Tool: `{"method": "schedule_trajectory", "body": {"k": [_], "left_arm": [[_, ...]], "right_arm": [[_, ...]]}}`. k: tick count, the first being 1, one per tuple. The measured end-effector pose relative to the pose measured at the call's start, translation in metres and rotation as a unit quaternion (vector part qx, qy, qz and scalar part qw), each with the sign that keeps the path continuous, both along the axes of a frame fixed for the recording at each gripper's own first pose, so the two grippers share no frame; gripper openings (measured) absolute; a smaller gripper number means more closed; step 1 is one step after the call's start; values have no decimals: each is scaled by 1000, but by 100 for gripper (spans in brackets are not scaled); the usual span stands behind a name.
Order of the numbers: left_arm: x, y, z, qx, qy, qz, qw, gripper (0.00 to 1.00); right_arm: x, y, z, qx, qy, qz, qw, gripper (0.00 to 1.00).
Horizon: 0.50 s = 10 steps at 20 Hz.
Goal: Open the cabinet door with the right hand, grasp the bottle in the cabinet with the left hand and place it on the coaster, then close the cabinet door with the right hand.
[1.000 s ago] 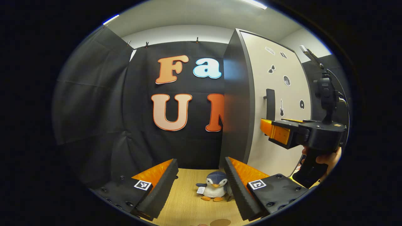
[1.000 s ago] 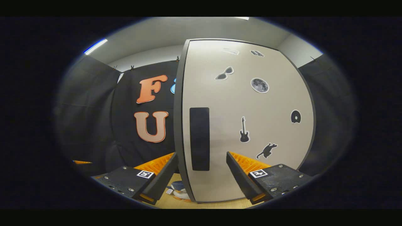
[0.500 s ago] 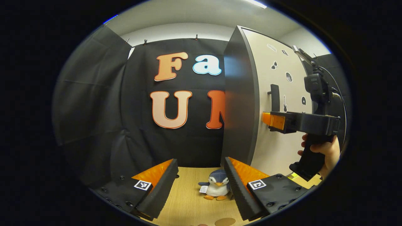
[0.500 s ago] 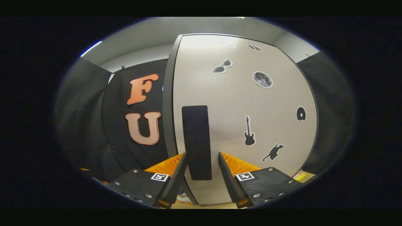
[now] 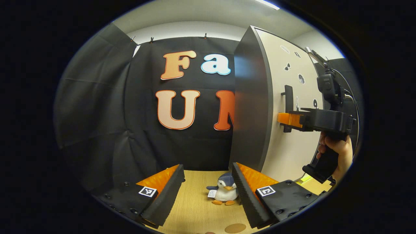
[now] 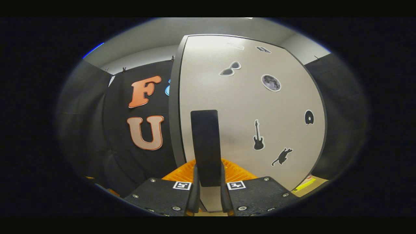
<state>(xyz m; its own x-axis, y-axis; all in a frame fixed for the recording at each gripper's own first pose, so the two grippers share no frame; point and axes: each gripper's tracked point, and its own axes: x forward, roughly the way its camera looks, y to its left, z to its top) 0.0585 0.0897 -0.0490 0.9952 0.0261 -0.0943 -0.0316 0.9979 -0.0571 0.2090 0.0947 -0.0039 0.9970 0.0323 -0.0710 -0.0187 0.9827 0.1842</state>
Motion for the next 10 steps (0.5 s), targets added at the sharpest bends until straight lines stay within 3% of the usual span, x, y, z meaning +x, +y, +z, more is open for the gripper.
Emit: {"method": "schedule_trajectory", "body": {"k": [2,3,4,6,7,10], "left_arm": [[2,6,0,4,-1,9,1000,99],[3,9,0,6,-1,14,1000,99],[2,10,1,6,-3,18,1000,93],[1,11,3,7,-8,22,1000,93],[0,11,3,10,-8,25,1000,99],[0,7,-2,14,1,25,1000,96]], "right_arm": [[-2,-1,1,2,-1,4,1000,20],[-3,0,0,6,0,8,1000,19],[-4,-1,1,10,2,12,1000,19],[-7,-2,2,8,-4,16,1000,19],[-9,-2,3,11,-9,17,1000,18],[-21,-4,8,31,-23,21,999,15]]}}
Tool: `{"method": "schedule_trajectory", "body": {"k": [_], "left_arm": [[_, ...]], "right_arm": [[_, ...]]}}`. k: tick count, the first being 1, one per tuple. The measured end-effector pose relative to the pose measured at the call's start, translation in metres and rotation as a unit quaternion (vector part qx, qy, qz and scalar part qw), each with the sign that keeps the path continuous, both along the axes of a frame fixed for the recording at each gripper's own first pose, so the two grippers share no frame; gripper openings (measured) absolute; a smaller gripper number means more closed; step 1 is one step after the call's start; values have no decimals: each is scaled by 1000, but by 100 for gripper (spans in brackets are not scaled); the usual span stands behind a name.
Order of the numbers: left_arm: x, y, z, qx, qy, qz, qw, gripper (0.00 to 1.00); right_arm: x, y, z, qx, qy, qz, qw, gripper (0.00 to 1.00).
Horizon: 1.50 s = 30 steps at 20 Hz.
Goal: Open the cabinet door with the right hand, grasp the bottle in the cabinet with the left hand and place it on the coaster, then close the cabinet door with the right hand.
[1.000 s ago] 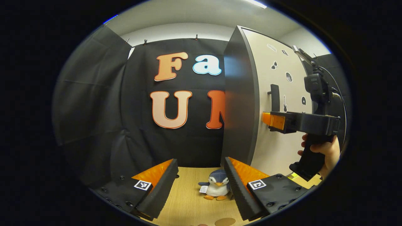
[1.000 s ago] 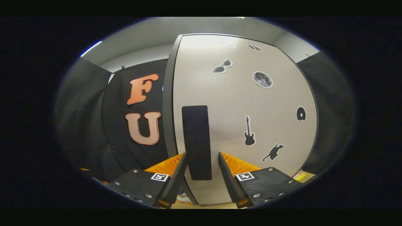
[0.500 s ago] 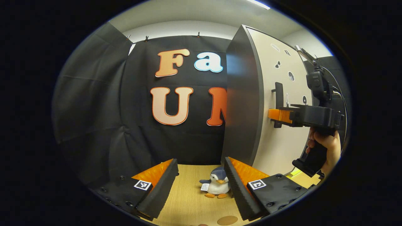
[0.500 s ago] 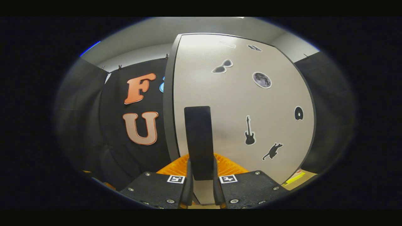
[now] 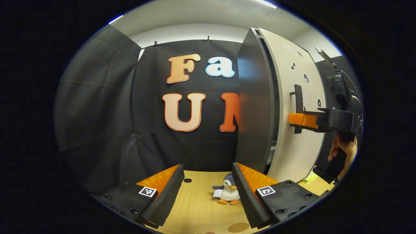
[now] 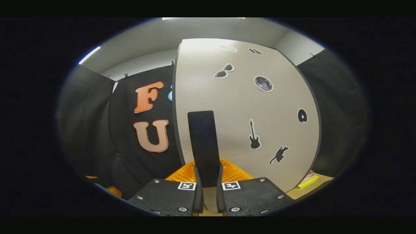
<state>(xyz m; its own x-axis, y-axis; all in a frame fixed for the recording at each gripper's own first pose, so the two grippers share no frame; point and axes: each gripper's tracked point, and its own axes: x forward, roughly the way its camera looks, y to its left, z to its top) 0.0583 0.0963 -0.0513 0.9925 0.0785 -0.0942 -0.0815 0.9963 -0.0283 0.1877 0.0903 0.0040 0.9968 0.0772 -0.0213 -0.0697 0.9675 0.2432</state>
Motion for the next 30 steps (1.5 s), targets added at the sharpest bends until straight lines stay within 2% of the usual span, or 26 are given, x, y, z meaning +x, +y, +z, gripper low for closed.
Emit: {"method": "schedule_trajectory", "body": {"k": [7,10,11,12,14,15,16,19,24,28,29,30], "left_arm": [[-10,-26,11,9,-12,-12,1000,99],[-8,-36,11,3,-16,-17,1000,99],[-7,-41,12,1,-16,-18,1000,96],[-6,-46,13,0,-16,-19,1000,99],[-5,-55,12,1,-17,-22,1000,96],[-3,-60,12,0,-18,-24,1000,99],[-1,-65,13,-1,-18,-26,999,96],[3,-75,15,1,-21,-30,999,99],[10,-92,15,3,-24,-35,999,96],[14,-114,17,6,-27,-52,998,99],[14,-119,19,6,-28,-56,998,96],[16,-126,19,5,-30,-62,998,99]], "right_arm": [[-16,-5,4,0,1,18,1000,12],[-23,-8,3,3,5,27,1000,13],[-25,-9,3,2,5,32,999,13],[-25,-10,3,3,5,37,999,12],[-25,-10,2,6,7,46,999,15],[-26,-10,2,7,9,49,999,12],[-27,-12,1,7,8,49,999,13],[-30,-15,1,10,7,46,999,13],[-35,-21,2,13,4,42,999,13],[-39,-26,2,13,3,48,999,13],[-41,-27,2,12,2,51,999,13],[-42,-28,1,13,4,53,998,12]]}}
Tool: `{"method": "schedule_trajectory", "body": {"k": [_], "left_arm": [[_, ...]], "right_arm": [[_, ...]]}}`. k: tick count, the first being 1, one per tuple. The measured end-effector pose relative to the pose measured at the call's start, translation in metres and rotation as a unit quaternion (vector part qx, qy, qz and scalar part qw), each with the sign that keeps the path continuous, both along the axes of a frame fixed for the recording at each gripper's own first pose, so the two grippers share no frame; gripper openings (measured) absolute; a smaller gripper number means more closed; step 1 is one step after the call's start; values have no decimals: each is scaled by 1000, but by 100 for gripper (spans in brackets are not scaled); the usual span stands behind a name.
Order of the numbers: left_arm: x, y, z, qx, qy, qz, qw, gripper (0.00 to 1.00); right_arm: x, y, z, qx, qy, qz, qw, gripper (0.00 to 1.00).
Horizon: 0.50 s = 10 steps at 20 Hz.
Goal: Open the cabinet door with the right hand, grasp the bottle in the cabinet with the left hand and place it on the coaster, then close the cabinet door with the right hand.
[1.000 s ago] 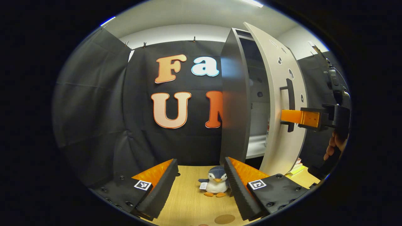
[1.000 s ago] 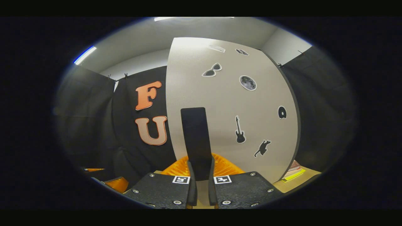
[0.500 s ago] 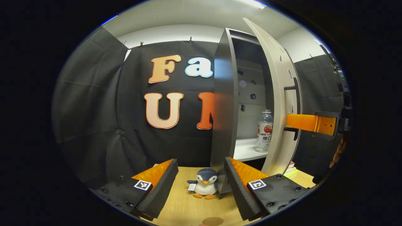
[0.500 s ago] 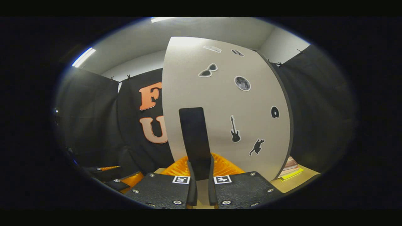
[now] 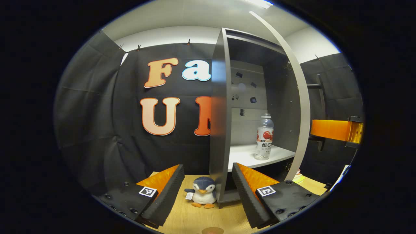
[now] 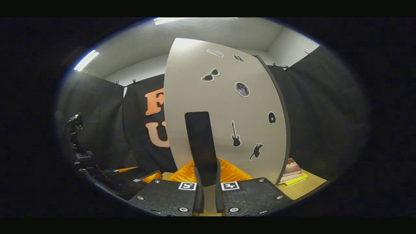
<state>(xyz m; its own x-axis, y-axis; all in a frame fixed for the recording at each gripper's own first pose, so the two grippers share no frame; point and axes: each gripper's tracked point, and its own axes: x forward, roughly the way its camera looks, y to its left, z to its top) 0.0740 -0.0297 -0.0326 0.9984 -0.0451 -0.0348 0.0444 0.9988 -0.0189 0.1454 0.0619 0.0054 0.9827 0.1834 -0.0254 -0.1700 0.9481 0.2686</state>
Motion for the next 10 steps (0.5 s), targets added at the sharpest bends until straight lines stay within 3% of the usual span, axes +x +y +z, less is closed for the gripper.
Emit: {"method": "schedule_trajectory", "body": {"k": [5,10], "left_arm": [[1,-18,4,0,-3,-13,1000,99],[-1,-45,5,-12,-6,-31,999,99]], "right_arm": [[-6,-8,-1,3,-4,-1,1000,18],[-12,-27,-4,-12,5,-17,1000,38]]}}
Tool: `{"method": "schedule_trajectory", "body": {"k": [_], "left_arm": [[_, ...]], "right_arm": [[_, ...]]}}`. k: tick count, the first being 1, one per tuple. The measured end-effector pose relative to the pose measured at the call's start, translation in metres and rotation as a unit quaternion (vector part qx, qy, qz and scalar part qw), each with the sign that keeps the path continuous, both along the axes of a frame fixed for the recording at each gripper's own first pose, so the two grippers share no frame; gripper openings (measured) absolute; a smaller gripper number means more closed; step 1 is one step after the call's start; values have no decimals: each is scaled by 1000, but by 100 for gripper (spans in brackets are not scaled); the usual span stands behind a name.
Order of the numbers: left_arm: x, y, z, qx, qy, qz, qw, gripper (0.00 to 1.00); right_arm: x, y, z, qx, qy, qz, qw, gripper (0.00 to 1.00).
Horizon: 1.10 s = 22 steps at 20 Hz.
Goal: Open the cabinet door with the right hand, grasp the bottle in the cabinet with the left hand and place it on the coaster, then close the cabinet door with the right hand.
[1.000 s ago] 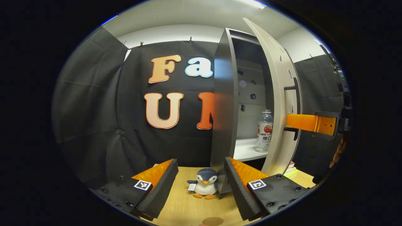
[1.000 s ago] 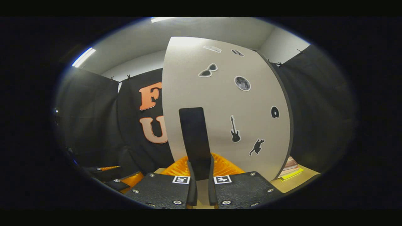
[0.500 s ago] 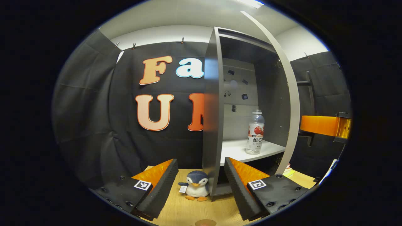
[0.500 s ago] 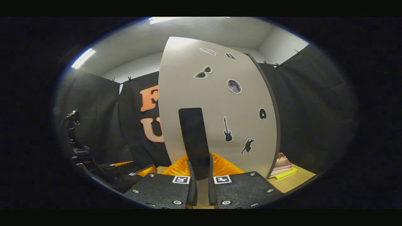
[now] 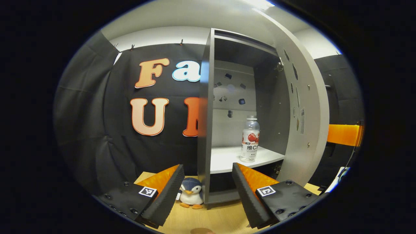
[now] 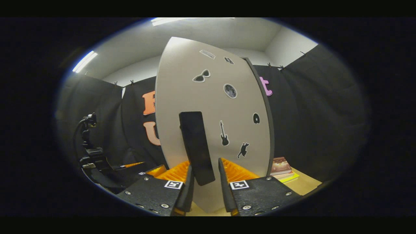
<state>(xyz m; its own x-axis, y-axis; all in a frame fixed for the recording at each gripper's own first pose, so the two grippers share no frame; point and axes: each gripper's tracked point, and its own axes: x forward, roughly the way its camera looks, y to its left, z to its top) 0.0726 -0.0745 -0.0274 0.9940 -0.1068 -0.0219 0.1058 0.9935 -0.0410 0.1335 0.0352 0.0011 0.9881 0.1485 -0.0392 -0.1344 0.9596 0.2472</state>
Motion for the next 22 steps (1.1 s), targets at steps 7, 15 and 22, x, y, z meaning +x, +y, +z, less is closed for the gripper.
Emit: {"method": "schedule_trajectory", "body": {"k": [7,15,22], "left_arm": [[-1,-35,4,0,-4,-26,1000,96],[-17,-92,14,1,-14,-66,998,99],[-30,-145,18,7,-18,-103,994,96]], "right_arm": [[-7,-27,-7,24,11,-33,999,94],[-20,-71,-10,-13,20,-119,993,95],[-27,-110,-17,-27,30,-140,989,90]]}}
